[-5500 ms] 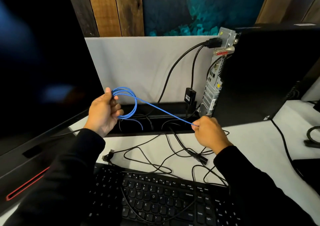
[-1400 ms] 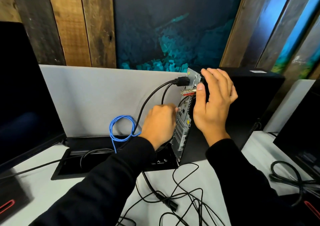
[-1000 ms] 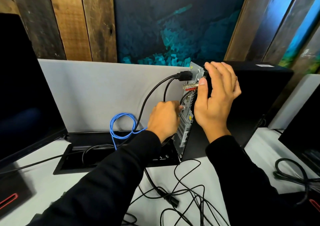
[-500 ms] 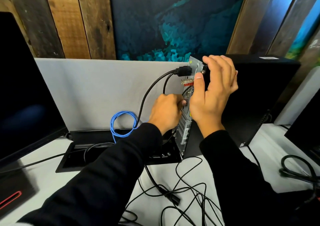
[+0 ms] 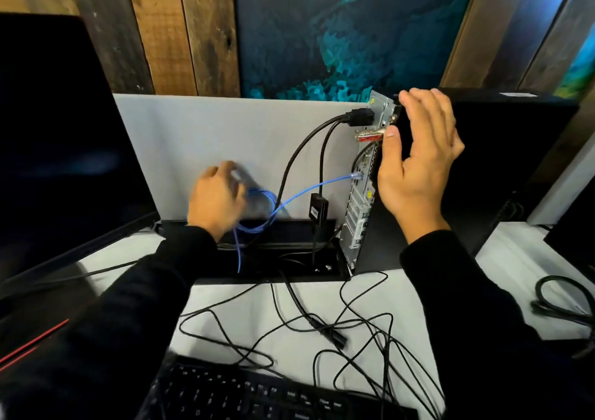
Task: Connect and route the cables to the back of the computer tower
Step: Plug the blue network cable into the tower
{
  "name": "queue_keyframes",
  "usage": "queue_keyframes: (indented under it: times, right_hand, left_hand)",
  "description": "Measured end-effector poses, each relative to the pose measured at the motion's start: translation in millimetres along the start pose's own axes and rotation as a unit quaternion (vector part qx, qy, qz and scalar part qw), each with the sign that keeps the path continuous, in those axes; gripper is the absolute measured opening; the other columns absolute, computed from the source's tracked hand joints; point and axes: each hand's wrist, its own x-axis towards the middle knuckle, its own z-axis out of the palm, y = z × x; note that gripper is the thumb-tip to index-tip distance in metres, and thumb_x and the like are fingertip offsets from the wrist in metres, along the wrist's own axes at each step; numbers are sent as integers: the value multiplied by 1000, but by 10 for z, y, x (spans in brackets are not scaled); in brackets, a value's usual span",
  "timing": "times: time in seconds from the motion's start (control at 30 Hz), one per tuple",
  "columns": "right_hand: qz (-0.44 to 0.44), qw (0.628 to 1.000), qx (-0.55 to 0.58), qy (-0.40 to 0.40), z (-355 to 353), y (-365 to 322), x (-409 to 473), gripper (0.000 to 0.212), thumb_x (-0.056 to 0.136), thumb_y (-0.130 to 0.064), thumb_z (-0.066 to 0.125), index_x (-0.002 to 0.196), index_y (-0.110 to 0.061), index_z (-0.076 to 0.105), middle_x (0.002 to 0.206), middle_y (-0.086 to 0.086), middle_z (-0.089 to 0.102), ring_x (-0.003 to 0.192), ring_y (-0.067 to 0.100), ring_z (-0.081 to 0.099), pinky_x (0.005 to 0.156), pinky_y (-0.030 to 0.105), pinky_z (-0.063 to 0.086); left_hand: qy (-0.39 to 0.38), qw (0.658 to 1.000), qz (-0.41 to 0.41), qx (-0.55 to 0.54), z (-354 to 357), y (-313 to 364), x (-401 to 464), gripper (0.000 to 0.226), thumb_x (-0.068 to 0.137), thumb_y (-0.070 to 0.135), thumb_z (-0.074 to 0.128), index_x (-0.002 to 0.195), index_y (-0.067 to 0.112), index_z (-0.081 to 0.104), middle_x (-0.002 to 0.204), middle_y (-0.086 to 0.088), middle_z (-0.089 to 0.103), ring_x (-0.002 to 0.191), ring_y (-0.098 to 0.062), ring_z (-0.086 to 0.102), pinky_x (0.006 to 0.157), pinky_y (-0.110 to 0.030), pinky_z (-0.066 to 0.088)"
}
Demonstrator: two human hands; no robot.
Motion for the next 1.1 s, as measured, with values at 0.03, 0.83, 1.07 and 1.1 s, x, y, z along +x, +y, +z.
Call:
queue_keyframes:
  times: [0.03,0.83,1.07,1.1]
  right_hand:
    - [7,1000,2,3,2,-20,-2,41,100,-23,53,140,-15,58,150,2,53,148,23,37,112,60,30]
    - [167,911,73,-371,358,-714,-1195,16,95,-28,69,106,-17,67,73,-1,70,68,15,67,71,30,57]
    - [158,878,11,-452,327,-476,-1376,36,97,-8,59,131,-19,66,106,7,61,91,26,64,87,42,57]
    - [151,881,6,-448,318,-460,-1382,36,97,-8,59,130,-19,67,109,6,60,93,26,63,87,42,57]
  left_hand:
    - [-69,996,-48,19,14,-139,15,28,93,34,56,114,17,63,103,-11,70,103,-38,64,86,-41,49]
    - [-113,969,164,-147,-43,-337,-876,31,90,7,76,120,10,75,120,10,72,112,-2,68,99,-8,45]
    - [-275,953,129,8,549,23,-699,14,96,21,57,104,20,69,102,-12,75,98,-38,65,81,-37,52]
    - [-295,949,102,39,622,46,-677,11,96,22,55,98,21,65,100,-17,72,97,-43,63,79,-41,50]
